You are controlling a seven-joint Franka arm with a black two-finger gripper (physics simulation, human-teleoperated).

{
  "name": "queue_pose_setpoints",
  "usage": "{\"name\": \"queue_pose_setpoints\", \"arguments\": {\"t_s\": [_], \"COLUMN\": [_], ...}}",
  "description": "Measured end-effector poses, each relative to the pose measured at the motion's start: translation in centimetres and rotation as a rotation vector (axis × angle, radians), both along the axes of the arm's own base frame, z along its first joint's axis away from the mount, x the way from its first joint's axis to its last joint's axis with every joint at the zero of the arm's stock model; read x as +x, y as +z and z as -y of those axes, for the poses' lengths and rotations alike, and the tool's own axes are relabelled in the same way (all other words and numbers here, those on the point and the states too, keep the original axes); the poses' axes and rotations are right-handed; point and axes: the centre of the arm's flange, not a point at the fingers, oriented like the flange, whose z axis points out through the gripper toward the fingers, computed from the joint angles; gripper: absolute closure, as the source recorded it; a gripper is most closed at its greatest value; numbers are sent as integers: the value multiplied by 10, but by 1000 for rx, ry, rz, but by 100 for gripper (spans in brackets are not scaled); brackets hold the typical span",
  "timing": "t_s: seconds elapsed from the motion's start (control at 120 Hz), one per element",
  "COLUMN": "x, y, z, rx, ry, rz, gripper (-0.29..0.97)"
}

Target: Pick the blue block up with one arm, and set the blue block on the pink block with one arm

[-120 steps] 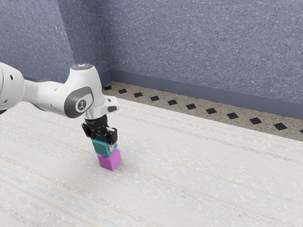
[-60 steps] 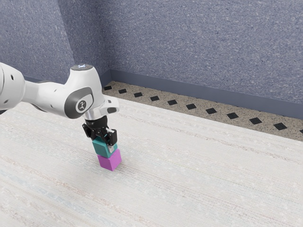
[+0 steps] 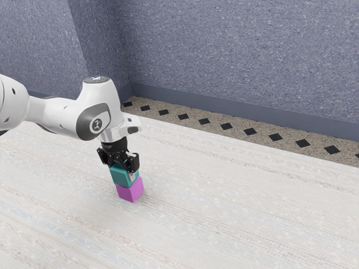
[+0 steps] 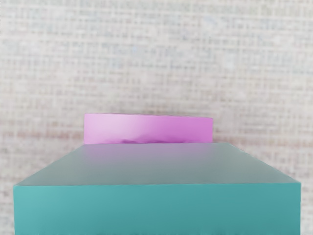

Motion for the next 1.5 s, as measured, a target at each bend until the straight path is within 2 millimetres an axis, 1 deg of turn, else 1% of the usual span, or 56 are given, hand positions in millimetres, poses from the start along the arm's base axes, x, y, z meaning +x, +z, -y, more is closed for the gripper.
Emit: {"name": "queue_pose_setpoints", "arguments": {"t_s": [0.242, 0.567, 1.083, 1.217, 1.5], "x": [-2, 2, 3, 3, 3], "y": [2, 4, 3, 3, 3], "z": [0, -1, -1, -6, -6], "rx": [3, 10, 10, 9, 10], "ry": [12, 14, 15, 22, 16], "rz": [0, 8, 7, 7, 7], "gripper": [29, 29, 29, 29, 29]}}
